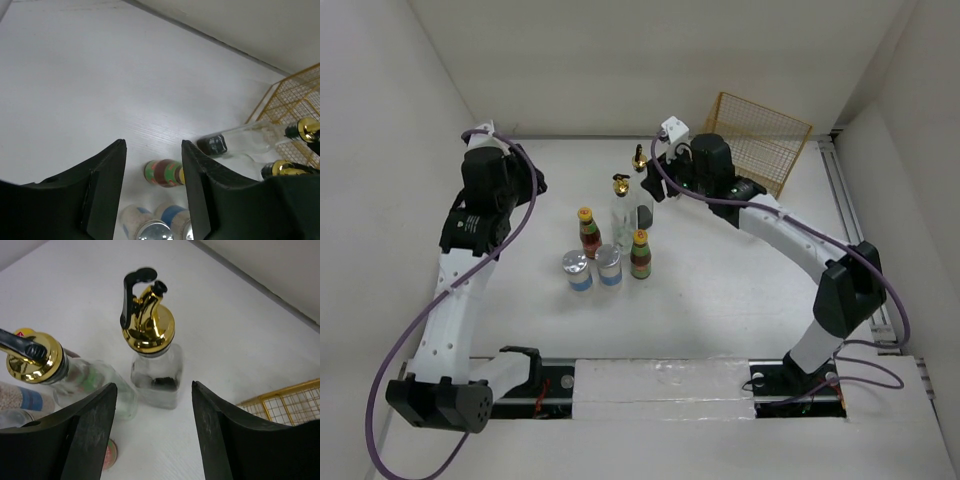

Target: Organize the condiment bottles

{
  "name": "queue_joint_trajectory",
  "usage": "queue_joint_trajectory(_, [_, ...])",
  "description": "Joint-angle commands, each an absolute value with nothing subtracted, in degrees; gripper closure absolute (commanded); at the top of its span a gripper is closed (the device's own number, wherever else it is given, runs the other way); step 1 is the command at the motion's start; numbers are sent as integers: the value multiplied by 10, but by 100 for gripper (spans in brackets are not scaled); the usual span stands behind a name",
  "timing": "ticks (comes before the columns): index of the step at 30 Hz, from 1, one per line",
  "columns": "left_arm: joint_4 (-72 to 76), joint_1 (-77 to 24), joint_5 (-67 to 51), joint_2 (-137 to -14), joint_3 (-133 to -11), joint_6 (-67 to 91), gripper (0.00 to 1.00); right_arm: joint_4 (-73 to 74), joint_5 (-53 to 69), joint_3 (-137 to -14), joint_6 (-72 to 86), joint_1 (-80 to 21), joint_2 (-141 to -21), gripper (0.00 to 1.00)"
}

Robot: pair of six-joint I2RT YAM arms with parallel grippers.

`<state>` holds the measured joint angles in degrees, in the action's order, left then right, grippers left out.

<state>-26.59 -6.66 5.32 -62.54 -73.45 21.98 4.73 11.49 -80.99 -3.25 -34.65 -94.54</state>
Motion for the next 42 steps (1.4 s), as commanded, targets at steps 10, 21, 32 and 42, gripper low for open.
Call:
queue_joint_trajectory(10, [-239, -73, -6, -649, -752, 237, 52, -40, 140, -895, -40, -360, -1012, 29])
queue_joint_trajectory(21, [-239, -73, -12, -671, -765, 232, 52, -78, 118, -927, -33, -360, -1068, 44])
queue_joint_trajectory(32, [-239, -73, -7, -693, -788, 227, 52, -97, 93, -968, -22, -360, -1036, 91])
queue_joint_trajectory(42, [-239, -73, -1, -705, -812, 227, 53, -91, 63, -1137, 4, -331, -1010, 93])
